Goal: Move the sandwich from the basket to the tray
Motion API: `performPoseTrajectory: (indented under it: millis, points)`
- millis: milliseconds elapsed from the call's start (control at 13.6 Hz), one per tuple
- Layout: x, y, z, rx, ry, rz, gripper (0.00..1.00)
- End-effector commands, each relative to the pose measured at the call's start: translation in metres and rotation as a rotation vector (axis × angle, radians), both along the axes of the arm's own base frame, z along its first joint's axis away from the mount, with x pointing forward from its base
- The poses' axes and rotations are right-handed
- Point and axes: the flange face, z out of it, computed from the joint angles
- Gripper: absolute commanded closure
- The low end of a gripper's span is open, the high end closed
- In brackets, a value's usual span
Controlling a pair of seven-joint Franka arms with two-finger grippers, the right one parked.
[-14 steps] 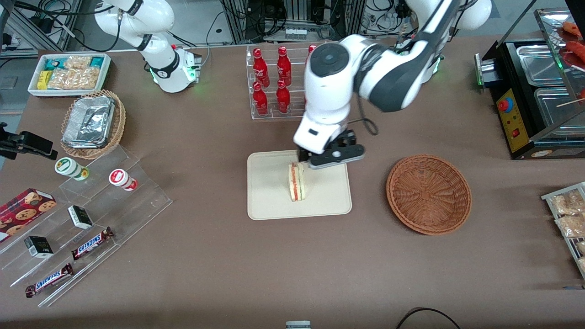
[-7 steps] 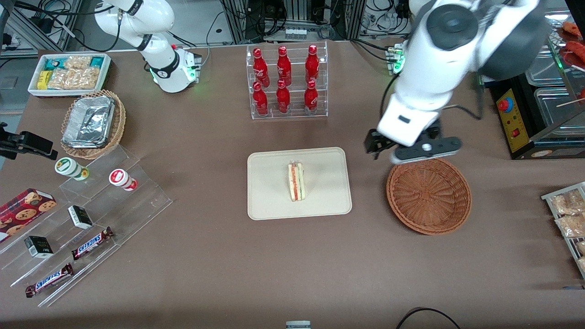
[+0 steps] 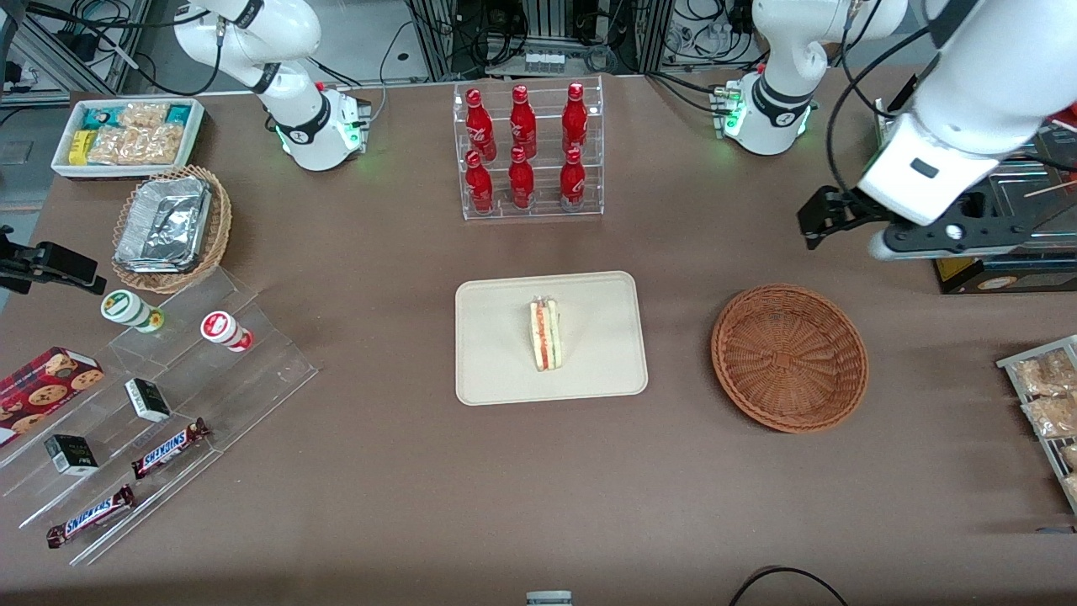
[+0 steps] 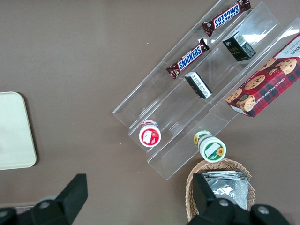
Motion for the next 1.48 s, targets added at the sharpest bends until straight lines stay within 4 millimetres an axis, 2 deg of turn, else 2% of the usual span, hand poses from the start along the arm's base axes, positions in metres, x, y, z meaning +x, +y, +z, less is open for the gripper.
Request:
performPoseTrajectory:
  millis: [0, 148, 369, 516, 590, 738, 959, 1180, 1402]
  points:
    - [-0.007, 0.033, 0.007, -0.010, 0.017, -0.068, 0.00]
    - [-0.007, 0.054, 0.010, -0.009, 0.023, -0.080, 0.00]
    - [-0.005, 0.069, 0.013, -0.012, 0.021, -0.156, 0.00]
    - [-0.004, 0.088, 0.015, -0.014, 0.026, -0.187, 0.00]
    - [-0.008, 0.085, 0.018, -0.012, 0.030, -0.201, 0.00]
    - [-0.011, 0.092, 0.021, 0.000, 0.016, -0.184, 0.00]
    - [-0.030, 0.098, 0.027, 0.005, 0.007, -0.111, 0.00]
    - [-0.032, 0.110, 0.029, -0.009, 0.004, -0.042, 0.00]
    - [-0.029, 0.111, 0.027, -0.006, 0.011, -0.023, 0.00]
